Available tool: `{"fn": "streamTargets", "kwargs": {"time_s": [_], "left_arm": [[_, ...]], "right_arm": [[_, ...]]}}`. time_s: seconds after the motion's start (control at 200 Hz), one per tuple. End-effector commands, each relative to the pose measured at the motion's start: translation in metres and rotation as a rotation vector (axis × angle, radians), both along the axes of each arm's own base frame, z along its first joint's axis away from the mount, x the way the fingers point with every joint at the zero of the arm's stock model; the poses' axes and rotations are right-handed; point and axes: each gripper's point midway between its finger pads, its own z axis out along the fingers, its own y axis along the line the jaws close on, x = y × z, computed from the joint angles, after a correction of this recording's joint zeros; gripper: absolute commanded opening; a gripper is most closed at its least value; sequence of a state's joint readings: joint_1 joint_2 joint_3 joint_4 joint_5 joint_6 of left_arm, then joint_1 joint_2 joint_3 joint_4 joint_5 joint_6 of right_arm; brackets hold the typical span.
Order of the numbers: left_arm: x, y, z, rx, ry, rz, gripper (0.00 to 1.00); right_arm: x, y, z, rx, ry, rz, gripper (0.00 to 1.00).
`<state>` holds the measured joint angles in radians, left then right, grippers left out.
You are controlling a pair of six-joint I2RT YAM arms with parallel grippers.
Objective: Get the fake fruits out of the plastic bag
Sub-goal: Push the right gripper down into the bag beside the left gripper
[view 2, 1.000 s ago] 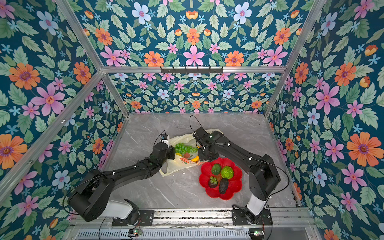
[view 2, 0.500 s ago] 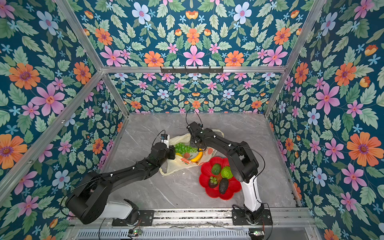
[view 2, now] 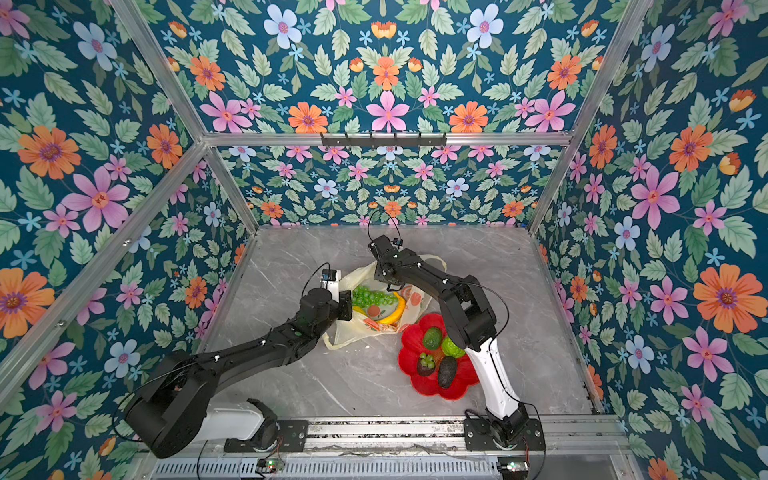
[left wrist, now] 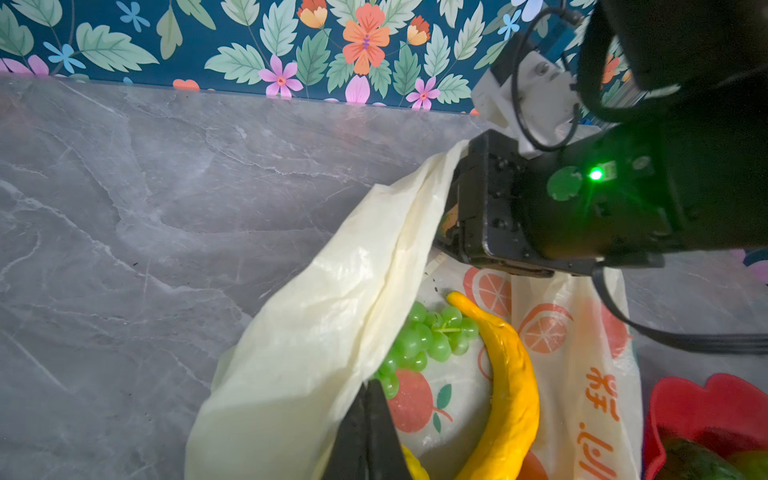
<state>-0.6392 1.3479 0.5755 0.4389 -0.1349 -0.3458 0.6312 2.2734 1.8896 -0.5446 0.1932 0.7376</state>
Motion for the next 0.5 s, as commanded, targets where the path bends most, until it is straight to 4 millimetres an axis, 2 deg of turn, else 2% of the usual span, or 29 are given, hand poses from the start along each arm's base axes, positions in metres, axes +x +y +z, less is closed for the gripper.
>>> {"fn": "streamTargets", "kwargs": {"time_s": [0.0,0.495], "left_arm": [[0.0,-0.005,0.009,-0.02,-0.034,-0.018,0.0],[-0.005,-0.01,0.015,-0.033,-0.066,-0.039,0.0]], "right_arm": [[0.005,-0.002,0.002,-0.005,-0.01,-0.023,0.34],[0.018,-0.007,-0.002,-0.034,-0.052,-0.077,0.27]]}}
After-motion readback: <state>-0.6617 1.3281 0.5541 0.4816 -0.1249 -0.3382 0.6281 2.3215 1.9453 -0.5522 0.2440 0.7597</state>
